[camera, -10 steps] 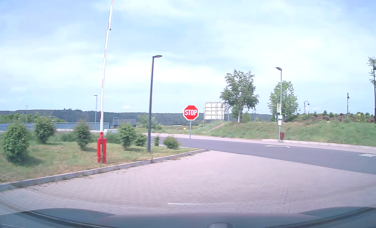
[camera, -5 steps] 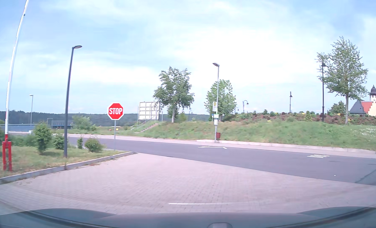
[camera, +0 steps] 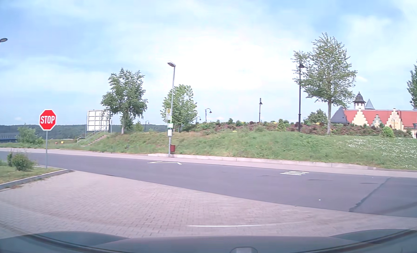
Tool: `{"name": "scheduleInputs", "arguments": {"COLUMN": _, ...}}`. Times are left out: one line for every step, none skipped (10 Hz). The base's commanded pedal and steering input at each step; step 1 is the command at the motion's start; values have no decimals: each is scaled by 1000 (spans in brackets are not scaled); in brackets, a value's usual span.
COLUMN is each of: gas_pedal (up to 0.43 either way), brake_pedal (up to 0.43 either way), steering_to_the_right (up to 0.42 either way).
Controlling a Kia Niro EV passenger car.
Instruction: Follow the waypoints while adhering to traffic rules and regulations
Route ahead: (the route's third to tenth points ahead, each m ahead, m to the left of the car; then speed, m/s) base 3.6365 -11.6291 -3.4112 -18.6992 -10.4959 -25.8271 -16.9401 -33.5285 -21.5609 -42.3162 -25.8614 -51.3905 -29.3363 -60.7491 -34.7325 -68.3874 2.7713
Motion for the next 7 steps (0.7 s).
{"name": "scheduleInputs", "arguments": {"gas_pedal": 0, "brake_pedal": 73, "steering_to_the_right": 581}}
{"name": "scheduleInputs", "arguments": {"gas_pedal": 0, "brake_pedal": 85, "steering_to_the_right": 572}}
{"name": "scheduleInputs", "arguments": {"gas_pedal": 0, "brake_pedal": 85, "steering_to_the_right": 565}}
{"name": "scheduleInputs", "arguments": {"gas_pedal": 0, "brake_pedal": 98, "steering_to_the_right": 554}}
{"name": "scheduleInputs", "arguments": {"gas_pedal": 0, "brake_pedal": 104, "steering_to_the_right": 543}}
{"name": "scheduleInputs", "arguments": {"gas_pedal": 0, "brake_pedal": 104, "steering_to_the_right": 536}}
{"name": "scheduleInputs", "arguments": {"gas_pedal": 0, "brake_pedal": 128, "steering_to_the_right": 530}}
